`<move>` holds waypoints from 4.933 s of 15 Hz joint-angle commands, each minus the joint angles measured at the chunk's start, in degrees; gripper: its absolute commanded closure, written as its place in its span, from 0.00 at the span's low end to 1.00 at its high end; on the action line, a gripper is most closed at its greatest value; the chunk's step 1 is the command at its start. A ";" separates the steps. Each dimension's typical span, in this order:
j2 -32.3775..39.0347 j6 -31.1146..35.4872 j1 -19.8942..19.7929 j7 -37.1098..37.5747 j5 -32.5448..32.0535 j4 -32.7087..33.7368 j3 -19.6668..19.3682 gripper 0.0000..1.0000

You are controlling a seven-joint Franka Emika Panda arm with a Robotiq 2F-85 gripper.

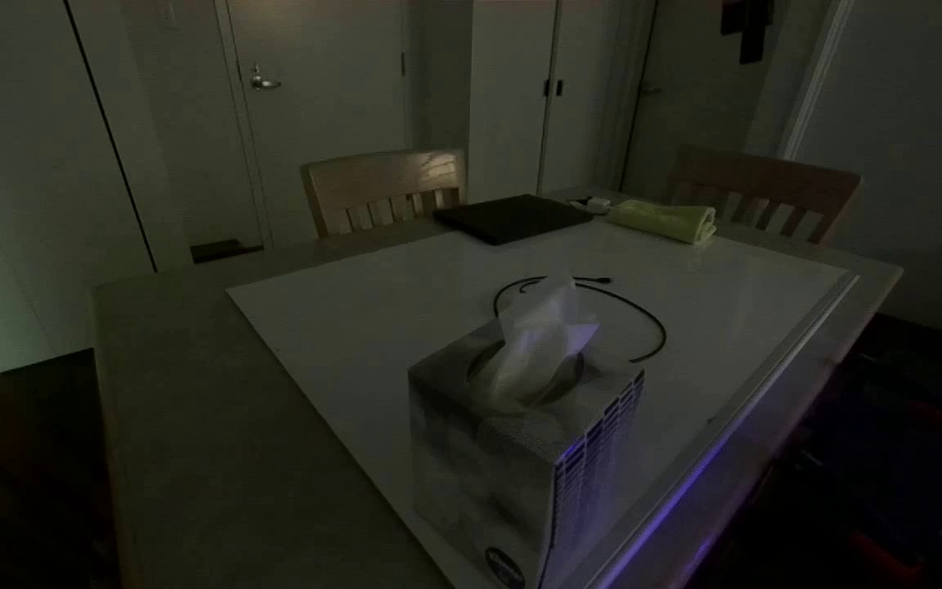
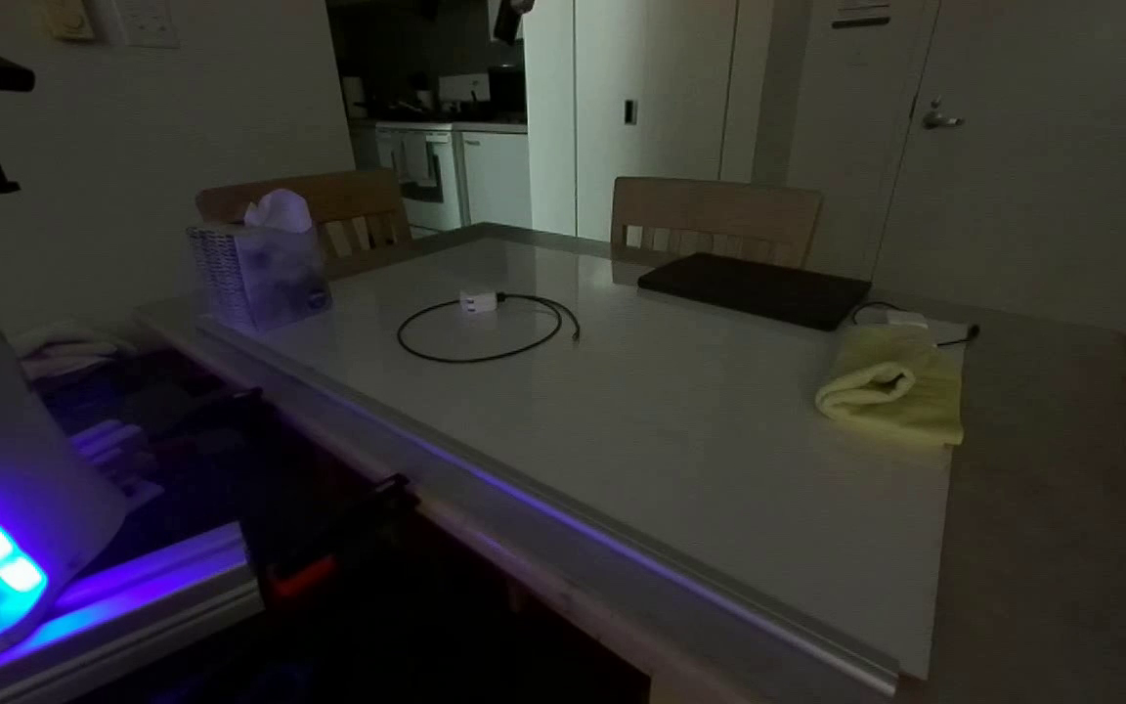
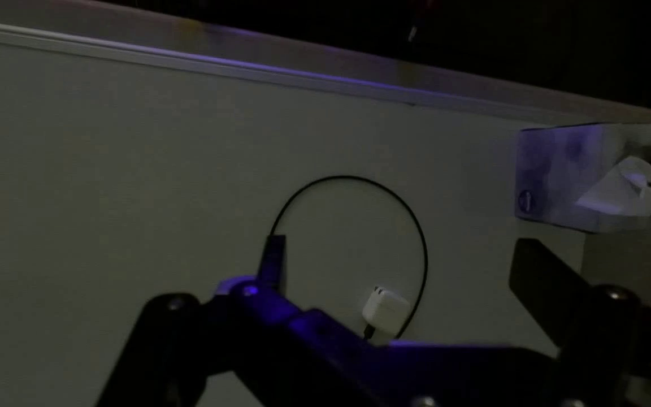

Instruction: Straighten the cable

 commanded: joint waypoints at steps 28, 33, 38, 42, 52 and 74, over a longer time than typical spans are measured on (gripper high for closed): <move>20.47 11.68 3.67 14.02 5.29 1.95 11.92 0.00; 21.49 27.69 3.97 17.45 6.64 -1.44 12.43 0.00; 22.31 41.56 3.08 15.75 13.33 -4.64 12.76 0.00; 24.49 43.17 2.58 14.08 15.34 -3.72 13.23 0.00; 24.48 45.45 5.59 25.49 10.86 -5.69 12.98 0.00; 35.56 55.41 7.13 36.60 1.79 -4.04 11.95 0.00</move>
